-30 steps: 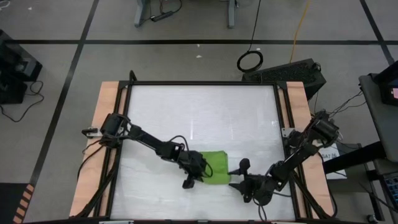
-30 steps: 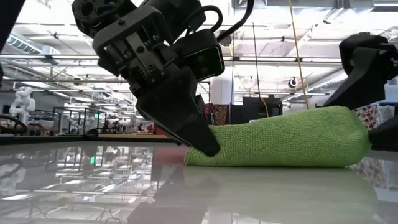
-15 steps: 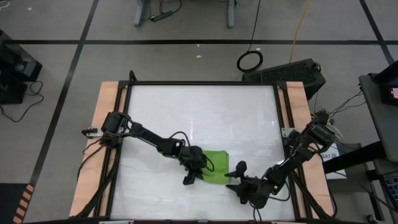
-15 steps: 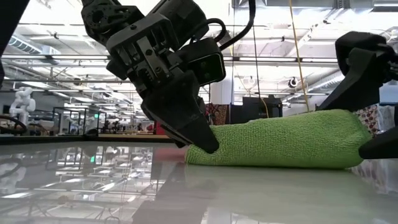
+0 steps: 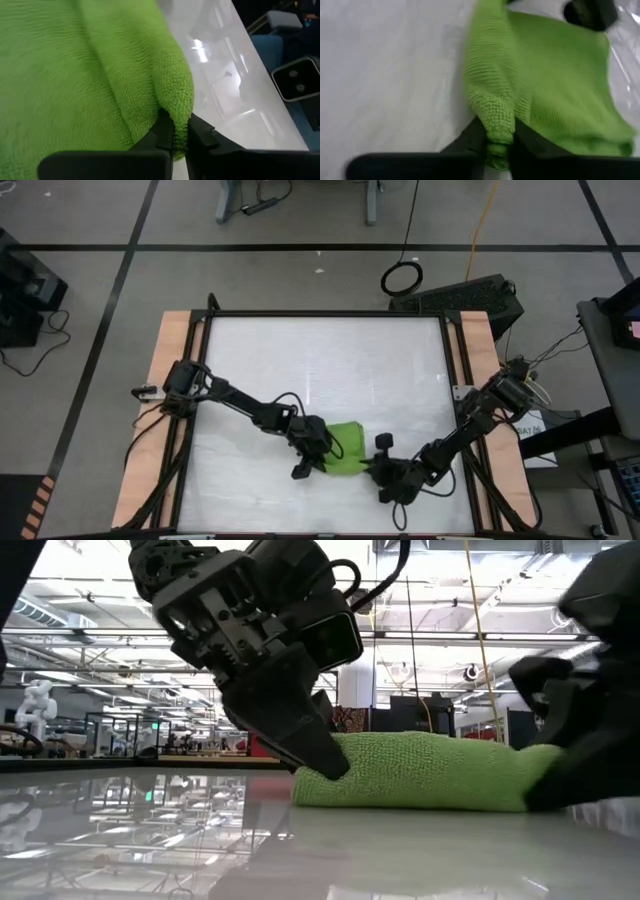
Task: Roll towel
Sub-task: Roll the green towel on the table
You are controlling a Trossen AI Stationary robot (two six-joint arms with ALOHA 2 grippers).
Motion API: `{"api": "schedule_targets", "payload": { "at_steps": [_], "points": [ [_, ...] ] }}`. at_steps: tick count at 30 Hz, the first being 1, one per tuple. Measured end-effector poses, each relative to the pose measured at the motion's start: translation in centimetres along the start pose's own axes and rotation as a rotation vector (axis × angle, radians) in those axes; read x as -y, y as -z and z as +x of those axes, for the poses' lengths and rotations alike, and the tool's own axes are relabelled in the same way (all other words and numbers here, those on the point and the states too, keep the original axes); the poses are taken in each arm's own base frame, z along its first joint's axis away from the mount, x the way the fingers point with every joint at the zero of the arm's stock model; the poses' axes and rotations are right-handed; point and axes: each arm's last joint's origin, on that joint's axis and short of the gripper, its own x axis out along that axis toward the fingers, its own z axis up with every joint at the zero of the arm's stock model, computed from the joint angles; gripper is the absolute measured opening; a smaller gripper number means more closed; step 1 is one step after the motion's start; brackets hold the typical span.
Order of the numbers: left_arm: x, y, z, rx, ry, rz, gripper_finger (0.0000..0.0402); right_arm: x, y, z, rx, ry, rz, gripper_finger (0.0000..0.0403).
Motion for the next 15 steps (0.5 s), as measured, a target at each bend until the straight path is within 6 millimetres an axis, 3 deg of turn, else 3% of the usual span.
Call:
{"api": "schedule_targets", "payload": {
  "at_steps": [3,9,15],
  "points": [
    [0.6,0.2,0.3,-0.011,-0.002,0.025,0.003,0.6,-0.3,0.5,-0.026,-0.039,0.104,0.0013],
    [2.3,0.6,1.0,-0.013,-0.082,0.151,0.0103,1.9,-1.1,1.3,-0.103,-0.179,0.339,0.0032],
    [3.9,0.8,0.6,-0.045,-0.243,0.234,0.0172,3.5,-2.5,1.0,-0.155,-0.349,0.473,0.0016]
  ]
}}
